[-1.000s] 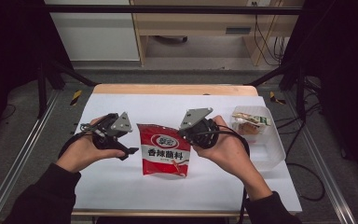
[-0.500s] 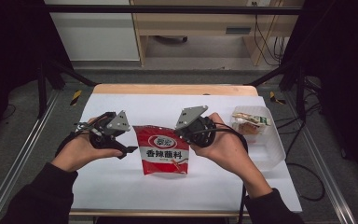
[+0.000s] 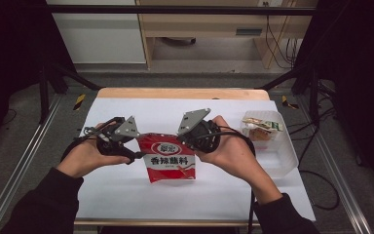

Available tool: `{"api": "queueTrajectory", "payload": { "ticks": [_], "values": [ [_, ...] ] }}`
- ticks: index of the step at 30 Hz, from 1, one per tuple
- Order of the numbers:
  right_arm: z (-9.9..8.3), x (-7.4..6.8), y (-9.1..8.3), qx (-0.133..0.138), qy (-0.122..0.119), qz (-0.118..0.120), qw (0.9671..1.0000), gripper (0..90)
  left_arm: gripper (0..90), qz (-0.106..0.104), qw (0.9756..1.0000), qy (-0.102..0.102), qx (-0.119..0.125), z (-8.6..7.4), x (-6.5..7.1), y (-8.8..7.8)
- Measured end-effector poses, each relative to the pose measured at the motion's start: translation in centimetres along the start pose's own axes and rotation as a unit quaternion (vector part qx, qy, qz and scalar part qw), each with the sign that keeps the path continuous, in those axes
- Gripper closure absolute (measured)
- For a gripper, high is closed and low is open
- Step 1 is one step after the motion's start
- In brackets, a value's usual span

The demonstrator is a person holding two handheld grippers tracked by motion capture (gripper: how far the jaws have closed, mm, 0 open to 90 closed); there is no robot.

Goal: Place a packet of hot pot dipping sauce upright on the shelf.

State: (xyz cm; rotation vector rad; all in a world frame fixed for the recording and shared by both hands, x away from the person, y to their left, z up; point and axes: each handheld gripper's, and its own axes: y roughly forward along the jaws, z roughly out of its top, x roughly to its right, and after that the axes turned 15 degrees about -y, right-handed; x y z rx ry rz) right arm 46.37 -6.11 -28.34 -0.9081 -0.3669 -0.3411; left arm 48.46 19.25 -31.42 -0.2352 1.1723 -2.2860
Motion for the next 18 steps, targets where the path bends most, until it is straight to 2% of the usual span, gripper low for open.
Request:
{"api": "queueTrajectory", "payload": {
  "ticks": [4,9,11,13,14,15,16,18],
  "values": [
    [0.1,0.0,-0.1,-0.001,-0.003,0.004,1.0,90.0,44.3,-0.01,0.9999,-0.005,0.012,0.4,-0.2,-0.2],
    [0.2,0.0,-0.2,-0.002,-0.001,0.012,0.9999,90.0,59.1,-0.024,0.9996,-0.006,0.013,0.9,-0.2,-0.1],
    [0.2,0.0,-0.3,-0.003,-0.004,0.015,0.9999,90.0,66.9,-0.027,0.9995,-0.01,0.008,1.2,-0.1,0.3],
    [0.2,0.0,-0.4,-0.007,-0.009,0.021,0.9997,90.0,73.8,-0.023,0.9997,-0.01,0.002,1.4,0.1,0.4],
    [0.2,-0.1,-0.4,-0.008,-0.005,0.022,0.9997,90.0,78.5,-0.031,0.9994,-0.007,-0.009,1.6,0.4,0.5],
    [0.2,-0.1,-0.4,-0.008,-0.005,0.022,0.9997,90.0,83.2,-0.031,0.9994,-0.007,-0.009,1.6,0.4,0.5],
    [0.0,0.0,-0.6,-0.012,-0.007,0.027,0.9995,90.0,87.1,-0.034,0.9994,0.002,-0.012,1.9,0.8,0.4],
    [-0.1,0.0,-0.6,-0.01,-0.003,0.027,0.9996,90.0,89.7,-0.034,0.9993,0.005,-0.013,2.0,0.9,0.4]
  ]
}}
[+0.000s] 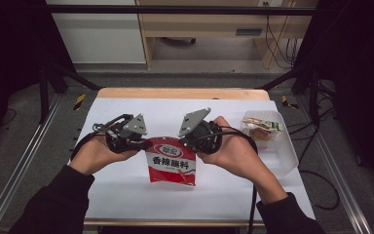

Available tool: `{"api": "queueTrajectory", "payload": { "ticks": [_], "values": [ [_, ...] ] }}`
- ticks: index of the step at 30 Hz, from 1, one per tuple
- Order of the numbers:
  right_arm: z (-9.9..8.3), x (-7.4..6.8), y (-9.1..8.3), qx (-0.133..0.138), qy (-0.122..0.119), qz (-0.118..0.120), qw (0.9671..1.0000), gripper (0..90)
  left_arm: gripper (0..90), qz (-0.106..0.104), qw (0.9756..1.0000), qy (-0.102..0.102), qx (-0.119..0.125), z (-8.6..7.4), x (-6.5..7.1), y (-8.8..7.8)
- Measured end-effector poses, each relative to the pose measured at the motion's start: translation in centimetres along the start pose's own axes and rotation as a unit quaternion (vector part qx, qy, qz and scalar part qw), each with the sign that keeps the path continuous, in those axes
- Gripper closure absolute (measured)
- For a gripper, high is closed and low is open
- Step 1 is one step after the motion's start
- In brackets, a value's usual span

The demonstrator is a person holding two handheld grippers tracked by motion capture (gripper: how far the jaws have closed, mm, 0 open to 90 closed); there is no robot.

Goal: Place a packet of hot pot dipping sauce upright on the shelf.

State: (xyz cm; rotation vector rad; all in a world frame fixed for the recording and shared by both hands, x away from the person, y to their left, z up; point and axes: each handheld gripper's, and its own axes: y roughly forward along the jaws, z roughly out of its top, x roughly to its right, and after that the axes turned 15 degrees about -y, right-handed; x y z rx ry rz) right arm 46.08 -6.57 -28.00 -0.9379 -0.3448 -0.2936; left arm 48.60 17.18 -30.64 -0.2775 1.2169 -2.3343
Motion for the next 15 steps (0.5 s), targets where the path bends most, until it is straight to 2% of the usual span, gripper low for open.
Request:
{"api": "queueTrajectory", "payload": {
  "ticks": [2,5,6,8,9,10,15],
  "values": [
    [-0.4,-0.1,-0.1,-0.01,0.003,0.004,0.9999,89.4,89.9,-0.002,1.0,0.007,0.0,0.2,0.3,0.1],
    [-0.7,-0.2,-0.1,-0.01,0.002,0.006,0.9999,86.3,90.0,-0.002,0.9999,0.013,0.0,0.3,0.6,0.1],
    [-0.9,-0.3,0.0,-0.01,0.003,0.01,0.9999,82.3,90.0,-0.004,0.9998,0.022,-0.003,0.4,0.7,0.1],
    [-1.1,-0.3,0.1,-0.015,0.002,0.016,0.9998,76.2,90.0,-0.005,0.9997,0.024,-0.003,0.4,0.9,0.1],
    [-1.1,-0.3,0.1,-0.015,0.002,0.016,0.9998,76.2,90.0,-0.004,0.9996,0.028,-0.003,0.5,0.9,0.1],
    [-1.1,-0.1,0.4,-0.021,0.005,0.021,0.9996,68.4,90.0,-0.003,0.9994,0.034,-0.006,0.7,1.1,0.0],
    [-1.2,0.0,1.1,-0.038,-0.002,0.027,0.9989,60.4,90.0,-0.005,0.9991,0.042,-0.003,0.7,1.3,-0.1]
  ]
}}
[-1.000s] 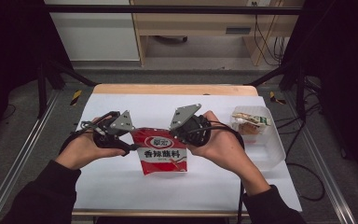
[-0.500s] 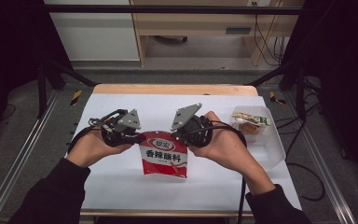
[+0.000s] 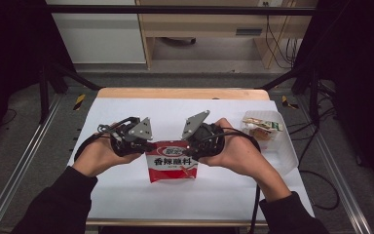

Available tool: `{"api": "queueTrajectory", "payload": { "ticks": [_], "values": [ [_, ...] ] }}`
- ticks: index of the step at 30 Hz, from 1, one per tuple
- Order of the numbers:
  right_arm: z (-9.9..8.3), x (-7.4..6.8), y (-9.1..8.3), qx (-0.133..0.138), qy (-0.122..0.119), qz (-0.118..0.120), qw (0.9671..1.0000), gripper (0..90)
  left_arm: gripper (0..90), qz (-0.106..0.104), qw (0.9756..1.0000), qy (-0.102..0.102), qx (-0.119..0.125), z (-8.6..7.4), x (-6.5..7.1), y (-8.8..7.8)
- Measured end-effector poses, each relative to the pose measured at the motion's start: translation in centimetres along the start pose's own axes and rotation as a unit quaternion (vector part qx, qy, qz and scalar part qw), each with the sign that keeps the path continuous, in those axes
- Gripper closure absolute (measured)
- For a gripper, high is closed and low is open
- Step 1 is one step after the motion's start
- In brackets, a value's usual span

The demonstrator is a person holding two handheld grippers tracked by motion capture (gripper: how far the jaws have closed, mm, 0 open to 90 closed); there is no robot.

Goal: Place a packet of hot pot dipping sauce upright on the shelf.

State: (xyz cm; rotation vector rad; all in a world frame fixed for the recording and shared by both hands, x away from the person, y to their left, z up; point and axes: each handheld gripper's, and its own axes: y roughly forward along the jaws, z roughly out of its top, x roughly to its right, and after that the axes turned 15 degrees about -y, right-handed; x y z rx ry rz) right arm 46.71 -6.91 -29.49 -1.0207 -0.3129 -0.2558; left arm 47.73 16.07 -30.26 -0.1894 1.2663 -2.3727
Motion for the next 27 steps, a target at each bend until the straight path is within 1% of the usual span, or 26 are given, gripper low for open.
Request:
{"api": "queueTrajectory", "payload": {
  "ticks": [2,3,5,6,7,8,9,10,11,12,13,14,15,17,18,19,20,21,22,23,24,25,26,27],
  "values": [
    [0.0,0.0,0.2,-0.002,0.001,0.0,1.0,59.6,90.0,0.0,1.0,0.001,0.0,0.0,0.0,0.0],
    [-0.2,0.1,0.6,-0.006,-0.001,-0.001,1.0,59.9,90.0,-0.002,1.0,0.0,0.002,-0.1,0.1,-0.1],
    [-0.3,0.1,1.1,-0.009,0.004,0.005,0.9999,61.1,90.0,-0.001,1.0,0.001,0.001,-0.1,0.0,-0.2],
    [-0.4,0.1,1.3,-0.013,0.006,0.008,0.9999,64.1,90.0,-0.002,1.0,0.001,0.001,-0.1,0.0,-0.2],
    [-0.5,0.1,1.5,-0.015,0.003,0.009,0.9998,69.5,90.0,-0.002,1.0,0.001,0.001,-0.1,0.0,-0.2],
    [-0.5,0.1,1.5,-0.02,0.006,0.008,0.9997,72.5,90.0,-0.002,1.0,0.0,0.0,-0.1,0.1,-0.2],
    [-0.5,0.1,1.5,-0.02,0.006,0.008,0.9997,72.5,90.0,-0.002,1.0,0.0,0.001,-0.1,0.1,-0.2],
    [-0.5,0.2,1.6,-0.021,0.005,0.01,0.9997,76.8,90.0,-0.003,1.0,-0.001,0.002,-0.1,0.0,-0.2],
    [-0.5,0.2,1.6,-0.022,0.012,0.006,0.9997,83.7,90.0,-0.004,1.0,-0.006,0.004,-0.1,-0.1,-0.2],
    [-0.4,0.3,1.6,-0.022,0.013,0.008,0.9996,86.3,90.0,-0.002,1.0,-0.007,0.002,-0.1,-0.1,-0.3],
    [-0.4,0.3,1.6,-0.02,0.011,0.009,0.9997,87.8,90.0,-0.002,1.0,-0.007,0.002,-0.1,-0.1,-0.3],
    [-0.3,0.3,1.6,-0.021,0.009,0.011,0.9997,88.8,89.9,-0.004,0.9999,-0.012,0.002,-0.2,-0.2,-0.3],
    [-0.3,0.4,1.6,-0.022,0.01,0.01,0.9996,89.1,89.7,-0.004,0.9999,-0.015,0.007,-0.2,-0.3,-0.3],
    [-0.2,0.4,1.6,-0.023,0.013,0.011,0.9996,89.3,88.1,-0.007,0.9998,-0.016,0.007,-0.3,-0.3,-0.4],
    [0.0,0.6,1.4,-0.026,0.012,0.012,0.9995,89.4,84.9,-0.01,0.9995,-0.024,0.016,-0.4,-0.4,-0.6],
    [0.1,0.8,1.3,-0.024,0.012,0.013,0.9996,89.4,78.5,-0.009,0.9992,-0.031,0.021,-0.5,-0.4,-0.7],
    [0.2,0.9,1.2,-0.023,0.012,0.013,0.9996,89.5,69.4,-0.009,0.9992,-0.031,0.021,-0.5,-0.4,-0.7],
    [0.2,1.2,1.0,-0.024,0.011,0.013,0.9996,89.5,61.8,-0.002,0.999,-0.039,0.023,-0.6,-0.4,-0.7],
    [0.2,1.2,1.0,-0.024,0.011,0.013,0.9996,89.5,56.1,-0.002,0.999,-0.039,0.023,-0.6,-0.4,-0.7],
    [0.3,1.4,0.7,-0.027,0.014,0.012,0.9995,89.5,56.1,0.002,0.9989,-0.04,0.023,-0.8,-0.5,-0.7],
    [0.3,1.8,0.2,-0.031,0.014,0.009,0.9994,89.6,44.2,0.01,0.9986,-0.047,0.021,-1.1,-0.5,-0.7],
    [0.3,2.0,-0.1,-0.033,0.016,0.007,0.9993,89.6,39.1,0.011,0.9982,-0.054,0.024,-1.3,-0.6,-0.7],
    [0.3,2.2,-0.3,-0.034,0.02,0.005,0.9992,89.6,35.1,0.011,0.9982,-0.054,0.024,-1.3,-0.6,-0.7],
    [0.3,2.4,-0.6,-0.035,0.023,0.003,0.9991,89.6,31.4,0.016,0.9976,-0.062,0.026,-1.7,-0.8,-0.7]
  ]
}}
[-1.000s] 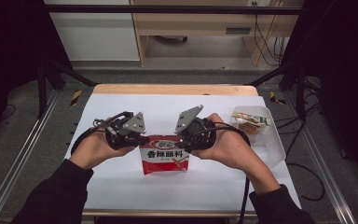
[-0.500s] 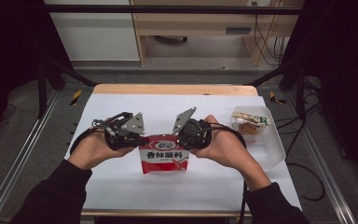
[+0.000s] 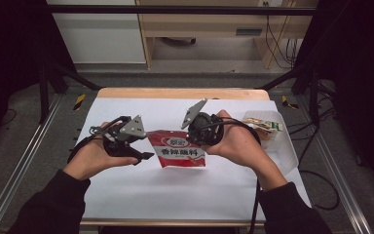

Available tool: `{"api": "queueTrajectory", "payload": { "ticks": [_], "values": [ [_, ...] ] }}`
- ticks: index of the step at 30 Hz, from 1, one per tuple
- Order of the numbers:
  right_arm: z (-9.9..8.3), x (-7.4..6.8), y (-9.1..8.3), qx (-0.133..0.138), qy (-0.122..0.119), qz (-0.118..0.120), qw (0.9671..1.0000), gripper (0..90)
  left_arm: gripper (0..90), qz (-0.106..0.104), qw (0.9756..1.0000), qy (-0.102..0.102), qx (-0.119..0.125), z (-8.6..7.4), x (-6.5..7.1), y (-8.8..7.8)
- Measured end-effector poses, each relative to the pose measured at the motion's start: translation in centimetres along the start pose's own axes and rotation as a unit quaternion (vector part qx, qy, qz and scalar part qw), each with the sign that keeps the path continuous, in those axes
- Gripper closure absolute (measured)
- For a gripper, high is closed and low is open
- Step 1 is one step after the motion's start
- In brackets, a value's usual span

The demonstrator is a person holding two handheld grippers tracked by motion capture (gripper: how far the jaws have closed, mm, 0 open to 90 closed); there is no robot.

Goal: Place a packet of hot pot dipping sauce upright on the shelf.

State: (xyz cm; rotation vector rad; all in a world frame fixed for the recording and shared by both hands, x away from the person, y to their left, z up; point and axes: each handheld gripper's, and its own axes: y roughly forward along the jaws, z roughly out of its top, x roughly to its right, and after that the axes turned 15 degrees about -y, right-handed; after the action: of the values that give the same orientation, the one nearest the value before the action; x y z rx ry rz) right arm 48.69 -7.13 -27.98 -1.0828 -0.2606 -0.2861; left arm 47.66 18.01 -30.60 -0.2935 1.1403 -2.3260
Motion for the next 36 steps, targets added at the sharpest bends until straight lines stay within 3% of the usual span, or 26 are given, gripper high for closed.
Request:
{"api": "queueTrajectory", "payload": {
  "ticks": [5,11,13,20,27,29,36],
  "values": [
    [-0.6,0.6,-1.4,-0.002,0.015,-0.014,0.9998,89.6,19.9,0.014,0.9996,-0.02,0.011,-1.2,-0.4,0.1],
    [-1.3,1.1,-2.8,-0.002,0.026,-0.023,0.9994,89.6,13.9,0.024,0.9991,-0.03,0.019,-2.4,-0.5,0.6],
    [-1.8,1.4,-3.4,-0.004,0.029,-0.021,0.9993,89.6,11.4,0.019,0.9991,-0.034,0.019,-3.1,-0.4,1.2],
    [-2.7,2.0,-5.4,-0.003,0.036,-0.042,0.9985,89.6,10.6,0.021,0.9992,-0.032,-0.006,-4.7,0.0,2.8],
    [-3.9,2.9,-8.1,0.007,0.051,-0.064,0.9967,89.6,10.4,0.019,0.999,-0.038,-0.016,-5.8,-0.2,3.6],
    [-4.4,3.4,-9.4,0.008,0.06,-0.075,0.9954,89.6,10.4,0.019,0.9986,-0.047,-0.013,-6.5,-0.3,3.9],
    [-6.1,3.6,-11.2,0.007,0.074,-0.089,0.9933,89.6,10.4,0.029,0.9979,-0.057,-0.016,-7.8,-0.6,4.4]
  ]
}}
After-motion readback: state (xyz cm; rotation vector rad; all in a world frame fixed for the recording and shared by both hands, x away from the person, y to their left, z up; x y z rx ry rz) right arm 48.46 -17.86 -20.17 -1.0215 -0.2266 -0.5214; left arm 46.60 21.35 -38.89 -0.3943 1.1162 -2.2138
